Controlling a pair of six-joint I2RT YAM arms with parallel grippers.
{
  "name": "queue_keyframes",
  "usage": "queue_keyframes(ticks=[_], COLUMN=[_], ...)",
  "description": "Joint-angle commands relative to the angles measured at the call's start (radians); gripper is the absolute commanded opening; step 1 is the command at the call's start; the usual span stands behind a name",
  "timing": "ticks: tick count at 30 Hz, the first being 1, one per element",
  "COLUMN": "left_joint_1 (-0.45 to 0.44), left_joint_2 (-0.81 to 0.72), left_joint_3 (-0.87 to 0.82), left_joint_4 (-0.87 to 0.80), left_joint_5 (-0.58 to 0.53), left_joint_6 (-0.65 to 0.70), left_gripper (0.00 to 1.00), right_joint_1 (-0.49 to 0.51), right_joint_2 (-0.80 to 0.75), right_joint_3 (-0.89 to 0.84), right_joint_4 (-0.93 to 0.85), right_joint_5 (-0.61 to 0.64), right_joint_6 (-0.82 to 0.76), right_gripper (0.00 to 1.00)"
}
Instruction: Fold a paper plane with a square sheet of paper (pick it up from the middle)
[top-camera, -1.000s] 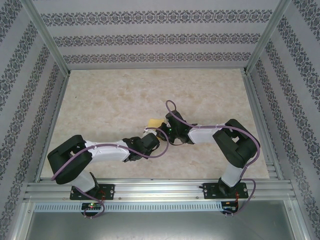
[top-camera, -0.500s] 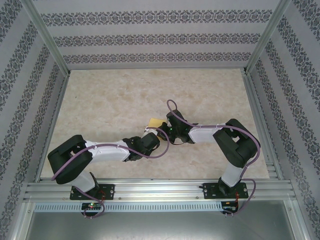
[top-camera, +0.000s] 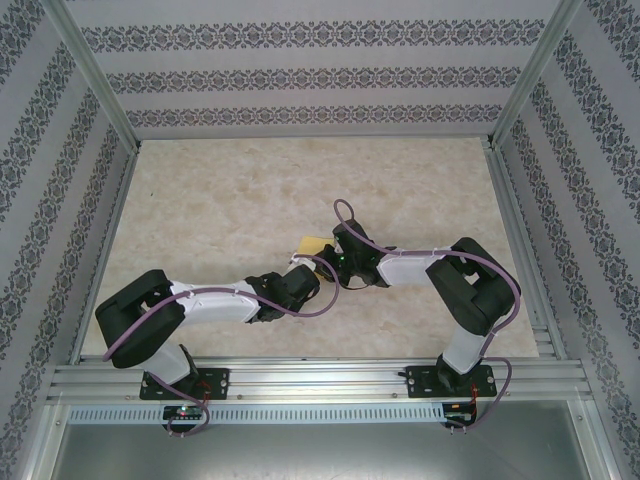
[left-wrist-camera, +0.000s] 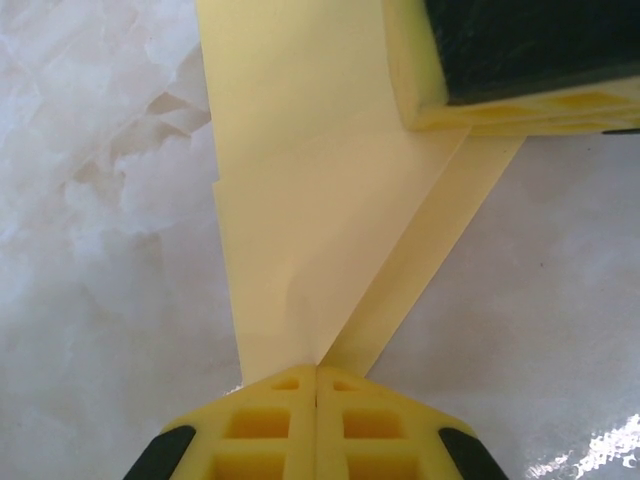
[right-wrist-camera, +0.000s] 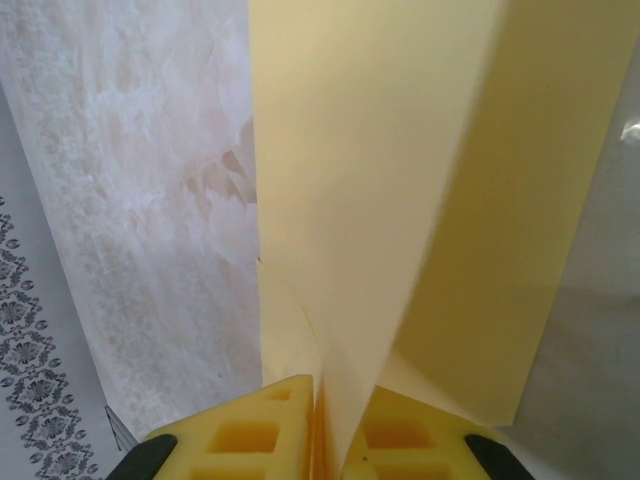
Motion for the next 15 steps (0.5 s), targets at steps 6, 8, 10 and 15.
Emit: queue_keyframes(ticks=[6, 8, 10, 15], left_joint_1=[0.056, 0.096, 0.135, 0.204], left_joint_2=[-0.07, -0.086, -0.093, -0.076], left_joint_3=[-0.006, -0.02, -0.031, -0.055], left_joint_4=[0.108, 0.129, 0.144, 0.186], left_joint_5=[0.279, 0.378, 0.455, 0.595], left_joint_6=[0.046, 0.035, 0.027, 0.009], left_gripper=[0.0, 0.0, 0.0, 0.0], right_joint_1=[-0.026, -0.034, -0.044, -0.062], right_joint_2=[-0.113, -0.161, -0.209, -0.3], right_joint_3=[-0.012, -0.032, -0.057, -0.102], right_joint_4=[-0.044, -0.078, -0.103, -0.155], right_joint_5=[0.054, 0.078, 0.101, 0.121], right_joint_6=[-0.055, -0.072, -0.084, -0.108], right_gripper=[0.26, 0.32, 0.37, 0.47])
